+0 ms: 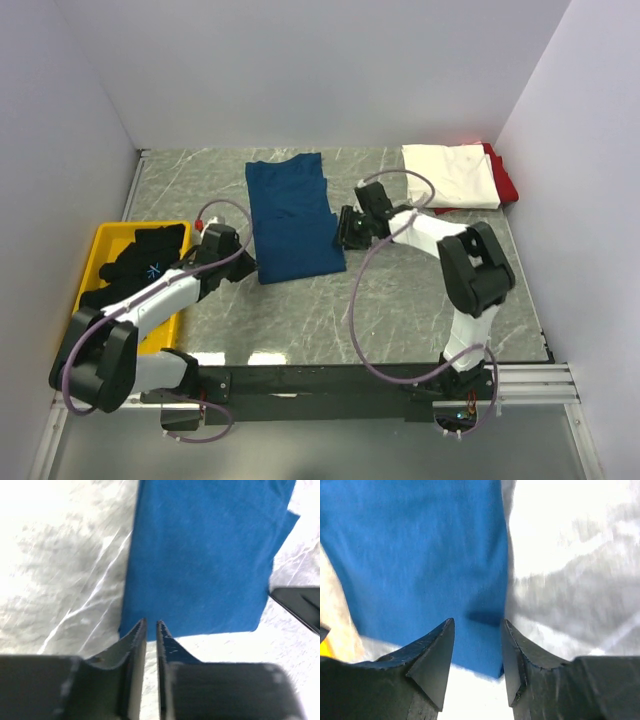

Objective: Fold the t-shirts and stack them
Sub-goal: Fold the tshirt

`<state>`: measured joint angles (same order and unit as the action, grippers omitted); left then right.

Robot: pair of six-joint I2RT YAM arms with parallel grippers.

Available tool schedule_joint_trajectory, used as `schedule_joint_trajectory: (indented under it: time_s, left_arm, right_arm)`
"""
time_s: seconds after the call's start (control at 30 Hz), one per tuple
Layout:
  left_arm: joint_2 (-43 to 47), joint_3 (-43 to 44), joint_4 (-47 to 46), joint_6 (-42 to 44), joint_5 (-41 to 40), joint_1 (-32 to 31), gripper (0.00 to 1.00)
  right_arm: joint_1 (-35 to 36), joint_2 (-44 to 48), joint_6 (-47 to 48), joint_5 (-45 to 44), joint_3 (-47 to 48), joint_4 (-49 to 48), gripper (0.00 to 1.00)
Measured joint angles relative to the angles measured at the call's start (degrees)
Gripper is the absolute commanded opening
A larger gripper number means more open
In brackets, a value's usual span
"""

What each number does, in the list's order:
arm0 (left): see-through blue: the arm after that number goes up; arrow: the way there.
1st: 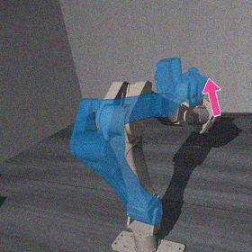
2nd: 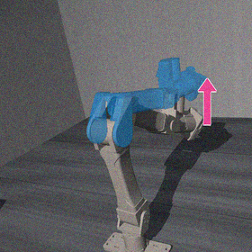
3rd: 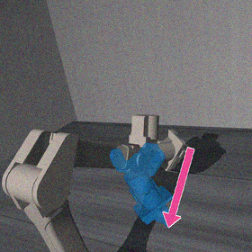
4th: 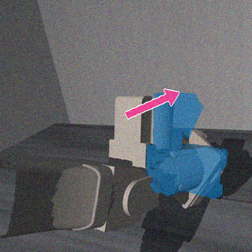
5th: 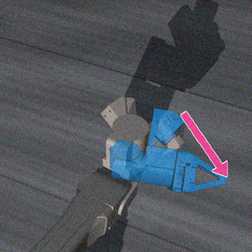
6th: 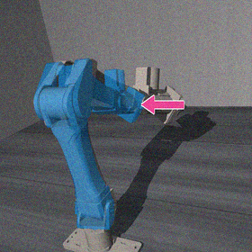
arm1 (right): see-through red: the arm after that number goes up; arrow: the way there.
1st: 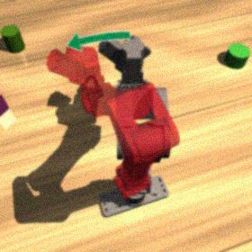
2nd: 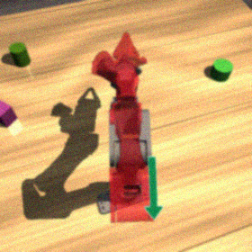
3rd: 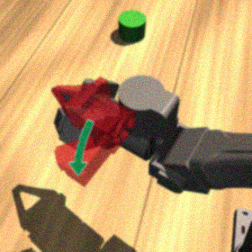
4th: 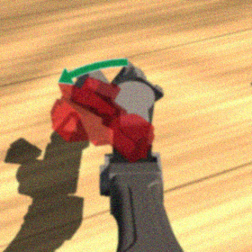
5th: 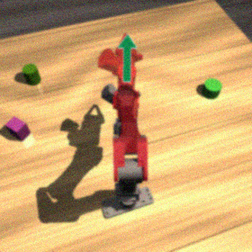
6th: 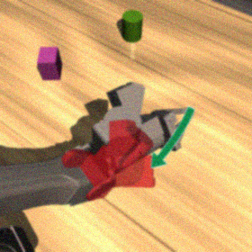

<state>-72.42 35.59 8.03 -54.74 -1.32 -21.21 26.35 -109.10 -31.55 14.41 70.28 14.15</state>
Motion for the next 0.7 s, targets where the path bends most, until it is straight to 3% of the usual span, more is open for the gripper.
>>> schedule_joint_trajectory:
  time_s: [0.17, 0.4, 0.7]
  left_arm:
    - [3.34, -5.16, -0.31, -0.63, 0.13, -0.55, 0.34]
    - [5.03, -8.98, -1.51, -1.75, 0.22, -1.70, 0.35]
    - [5.05, -11.17, -4.44, -2.84, 0.13, -2.40, 0.34]
  right_arm:
    - [-0.13, 9.84, -1.14, 0.31, -11.61, -3.61, 0.51]
    - [-0.15, 14.93, -4.02, 2.43, -24.39, -10.25, 0.51]
    - [-0.26, 14.93, -7.06, 3.30, -26.58, -16.59, 0.50]
